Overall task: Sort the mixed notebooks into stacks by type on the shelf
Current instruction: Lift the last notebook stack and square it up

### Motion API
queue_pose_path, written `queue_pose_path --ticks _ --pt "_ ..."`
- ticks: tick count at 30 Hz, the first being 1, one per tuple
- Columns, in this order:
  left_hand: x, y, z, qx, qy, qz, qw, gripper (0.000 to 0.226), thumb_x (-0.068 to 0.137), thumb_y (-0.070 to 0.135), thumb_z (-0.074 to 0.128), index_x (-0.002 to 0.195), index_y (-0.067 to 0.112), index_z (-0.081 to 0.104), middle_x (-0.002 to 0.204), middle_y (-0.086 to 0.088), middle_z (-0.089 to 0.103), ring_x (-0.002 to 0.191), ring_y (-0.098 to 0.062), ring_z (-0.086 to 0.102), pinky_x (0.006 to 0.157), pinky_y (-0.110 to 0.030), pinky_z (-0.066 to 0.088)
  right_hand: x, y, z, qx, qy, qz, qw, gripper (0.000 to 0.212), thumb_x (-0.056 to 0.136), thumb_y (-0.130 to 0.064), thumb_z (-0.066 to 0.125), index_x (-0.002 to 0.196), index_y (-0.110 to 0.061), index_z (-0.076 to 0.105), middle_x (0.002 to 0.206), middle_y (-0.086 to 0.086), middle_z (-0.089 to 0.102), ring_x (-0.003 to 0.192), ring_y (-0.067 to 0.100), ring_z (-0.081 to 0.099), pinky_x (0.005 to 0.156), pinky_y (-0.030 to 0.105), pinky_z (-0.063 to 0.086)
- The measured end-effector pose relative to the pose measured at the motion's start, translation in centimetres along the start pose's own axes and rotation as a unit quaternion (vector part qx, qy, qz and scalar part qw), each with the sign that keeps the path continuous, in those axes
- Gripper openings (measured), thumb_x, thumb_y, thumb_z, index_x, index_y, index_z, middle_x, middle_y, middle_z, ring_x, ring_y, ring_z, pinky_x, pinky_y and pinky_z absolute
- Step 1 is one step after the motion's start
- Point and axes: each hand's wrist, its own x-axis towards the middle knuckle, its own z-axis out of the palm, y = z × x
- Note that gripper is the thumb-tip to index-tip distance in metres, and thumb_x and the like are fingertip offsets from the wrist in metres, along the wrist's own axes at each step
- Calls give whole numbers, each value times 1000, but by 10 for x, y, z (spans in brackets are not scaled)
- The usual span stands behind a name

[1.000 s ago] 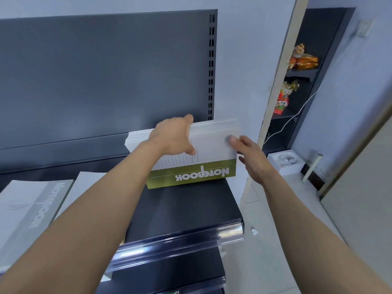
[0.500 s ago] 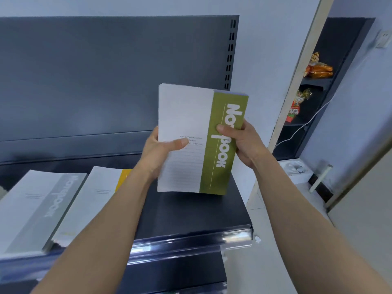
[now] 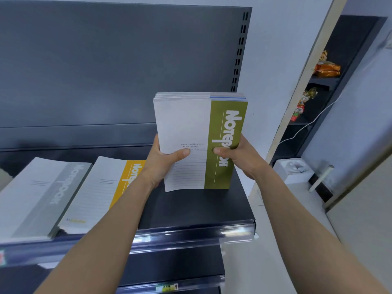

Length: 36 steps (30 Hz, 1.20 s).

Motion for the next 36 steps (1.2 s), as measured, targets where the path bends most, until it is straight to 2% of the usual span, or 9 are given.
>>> queue_pose_path --ticks 3,7,11,16,25,29,31,33,36 --pt "1 -4 -1 27 8 -2 1000 85 60 43 86 128 15 44 119 0 63 111 -22 61 93 -48 50 -1 1 2 -8 25 -6 1000 53 77 -11 73 124 -19 50 112 -3 67 106 16 63 93 39 49" --pt "3 7 1 19 19 -32 999 69 65 35 83 123 16 51 115 1 67 104 -18 65 89 -41 52 1 -7 7 46 71 21 996 39 78 -6 71 115 -13 59 105 2 70 99 20 66 90 40 52" --pt "0 20 7 -46 25 -179 982 34 79 20 75 110 10 66 100 -5 72 87 -21 69 74 -33 56 5 -7 8 53 75 103 990 37 75 -20 76 108 -10 63 103 7 71 94 26 68 88 45 53" --pt "-10 -6 7 -18 57 -333 941 39 72 24 81 100 3 66 97 -11 71 83 -26 69 69 -35 54 -4 16 20 17 75 213 974 40 76 -21 76 106 1 61 93 14 71 75 26 70 61 34 57" --pt "-9 -16 2 4 61 -356 933 41 85 4 65 123 -3 50 110 -16 65 88 -29 66 60 -38 55 2 34 26 -18 92 251 963 43 76 -24 76 107 1 60 97 15 69 81 28 68 61 32 56" --pt "-7 -13 4 37 65 -352 933 37 85 1 63 120 -5 50 111 -17 64 94 -33 65 80 -47 55 5 33 30 -56 103 256 960 25 77 -24 76 84 -7 59 89 10 66 74 24 65 55 30 50" --pt "-9 -12 5 60 70 -352 931 31 86 1 62 115 -5 51 112 -17 63 98 -34 63 88 -48 52 8 31 32 -84 101 259 957 26 77 -25 76 77 -10 55 89 9 64 76 23 64 60 31 50" --pt "-9 -12 5 81 74 -353 929 27 87 3 62 111 -2 52 111 -16 62 101 -33 62 91 -46 50 11 31 34 -121 94 259 954 31 76 -28 77 87 -8 56 95 10 64 84 25 64 69 34 52" --pt "-9 -10 4 110 70 -352 927 25 87 8 64 108 1 53 103 -10 59 92 -26 61 81 -36 51 14 31 35 -164 92 261 947 44 74 -33 78 102 -7 57 104 11 65 91 27 65 84 41 54"
